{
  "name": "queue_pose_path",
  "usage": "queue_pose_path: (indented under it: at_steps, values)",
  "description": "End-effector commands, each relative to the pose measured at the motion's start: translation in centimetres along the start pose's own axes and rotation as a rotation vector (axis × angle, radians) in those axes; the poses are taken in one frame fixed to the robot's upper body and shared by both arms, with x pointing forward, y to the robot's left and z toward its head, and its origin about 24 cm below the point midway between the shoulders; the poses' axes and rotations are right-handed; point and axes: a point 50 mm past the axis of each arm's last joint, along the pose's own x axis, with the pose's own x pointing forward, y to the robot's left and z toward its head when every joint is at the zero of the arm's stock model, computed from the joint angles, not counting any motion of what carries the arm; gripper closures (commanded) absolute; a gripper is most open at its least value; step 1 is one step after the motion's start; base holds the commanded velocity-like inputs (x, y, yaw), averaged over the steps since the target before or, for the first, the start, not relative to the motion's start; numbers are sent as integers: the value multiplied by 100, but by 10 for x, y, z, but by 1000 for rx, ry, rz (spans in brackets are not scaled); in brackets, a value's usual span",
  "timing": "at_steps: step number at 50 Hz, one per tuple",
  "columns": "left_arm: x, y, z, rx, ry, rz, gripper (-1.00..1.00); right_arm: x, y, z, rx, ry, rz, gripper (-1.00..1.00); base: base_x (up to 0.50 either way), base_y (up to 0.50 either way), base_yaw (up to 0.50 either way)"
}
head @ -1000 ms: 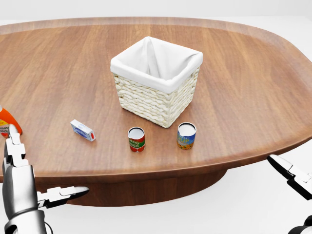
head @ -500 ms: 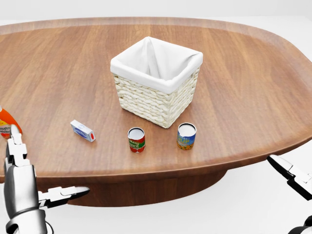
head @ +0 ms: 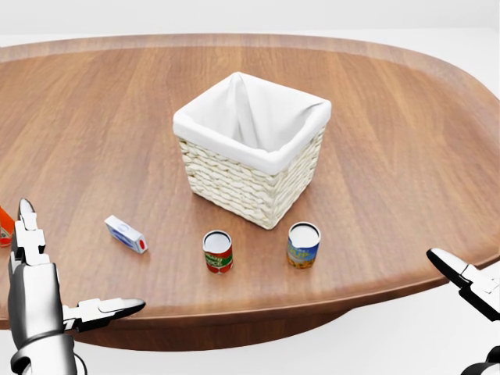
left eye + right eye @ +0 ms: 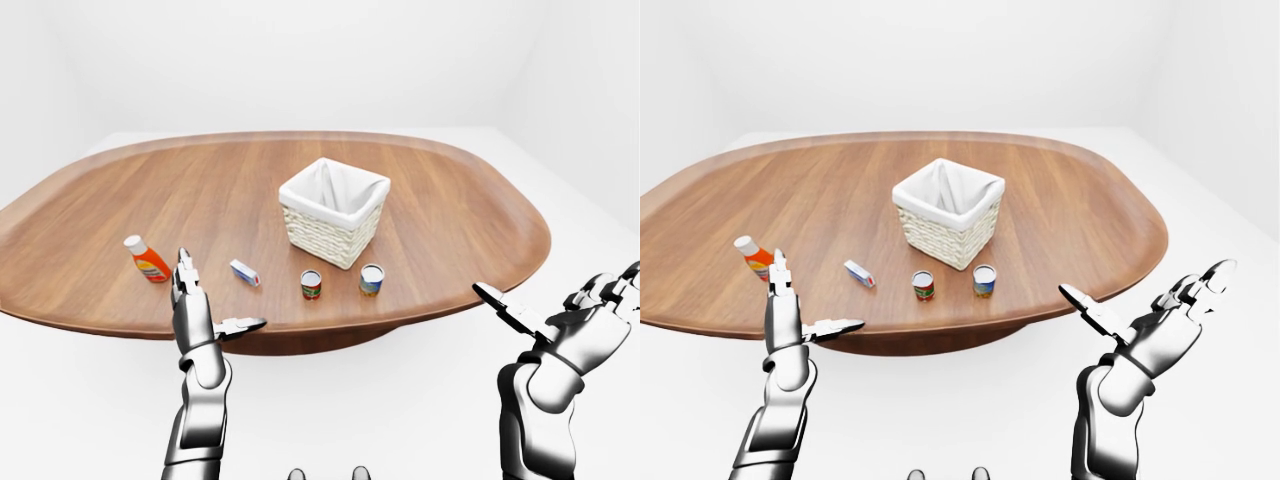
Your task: Pick up the alphabet soup and the cream cheese box, and put them in the basket.
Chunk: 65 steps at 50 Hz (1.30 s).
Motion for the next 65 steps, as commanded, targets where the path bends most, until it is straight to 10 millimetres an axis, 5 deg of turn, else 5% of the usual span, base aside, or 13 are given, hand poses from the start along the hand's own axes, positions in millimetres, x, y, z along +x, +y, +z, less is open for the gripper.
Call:
queue_pose_path:
  at_steps: [1,65]
  values:
    - [1,-1,-2,0,8,1,-100,0,0,-1,-3,2,0,-100,18,0,0]
    - [1,0,-1,-16,8,-9,-100,0,0,-1,-5,3,2,-100,17,0,0]
